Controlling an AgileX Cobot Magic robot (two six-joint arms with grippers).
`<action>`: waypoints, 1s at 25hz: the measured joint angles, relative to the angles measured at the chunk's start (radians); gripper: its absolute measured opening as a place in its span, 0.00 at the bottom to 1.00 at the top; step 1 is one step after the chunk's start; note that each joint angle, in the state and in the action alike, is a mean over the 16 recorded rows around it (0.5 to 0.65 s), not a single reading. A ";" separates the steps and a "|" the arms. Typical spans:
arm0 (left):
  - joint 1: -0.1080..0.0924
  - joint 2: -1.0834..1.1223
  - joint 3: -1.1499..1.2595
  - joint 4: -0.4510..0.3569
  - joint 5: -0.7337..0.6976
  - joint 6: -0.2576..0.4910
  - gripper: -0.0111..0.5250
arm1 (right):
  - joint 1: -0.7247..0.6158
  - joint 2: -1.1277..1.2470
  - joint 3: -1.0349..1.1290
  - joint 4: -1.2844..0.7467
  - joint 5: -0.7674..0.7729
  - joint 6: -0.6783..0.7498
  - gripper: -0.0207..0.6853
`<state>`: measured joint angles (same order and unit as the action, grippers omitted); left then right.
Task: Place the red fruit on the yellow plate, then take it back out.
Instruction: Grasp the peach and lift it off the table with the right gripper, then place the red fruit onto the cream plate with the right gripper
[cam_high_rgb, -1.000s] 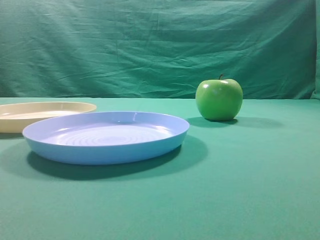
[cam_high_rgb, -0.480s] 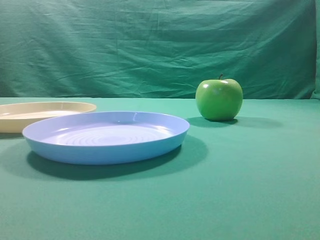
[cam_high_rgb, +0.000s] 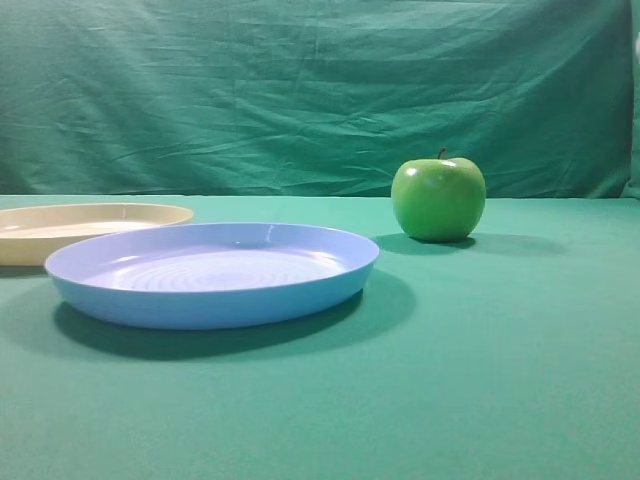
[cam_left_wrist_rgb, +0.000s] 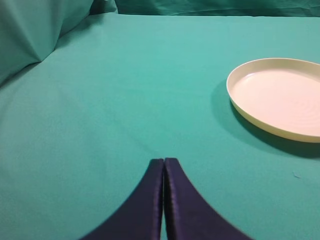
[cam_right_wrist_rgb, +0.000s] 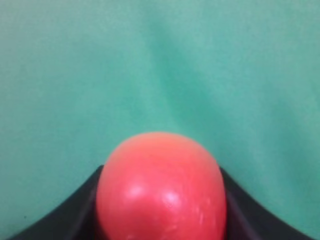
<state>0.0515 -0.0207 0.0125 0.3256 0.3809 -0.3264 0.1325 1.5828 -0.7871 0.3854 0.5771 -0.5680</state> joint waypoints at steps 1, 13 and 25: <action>0.000 0.000 0.000 0.000 0.000 0.000 0.02 | 0.007 0.002 -0.031 -0.001 0.018 0.000 0.45; 0.000 0.000 0.000 0.000 0.000 0.000 0.02 | 0.249 0.067 -0.524 -0.005 0.133 0.000 0.32; 0.000 0.000 0.000 0.000 0.000 0.000 0.02 | 0.535 0.433 -0.999 0.071 0.107 -0.061 0.32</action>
<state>0.0515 -0.0207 0.0125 0.3256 0.3809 -0.3264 0.6672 2.0158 -1.7859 0.4559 0.6837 -0.6286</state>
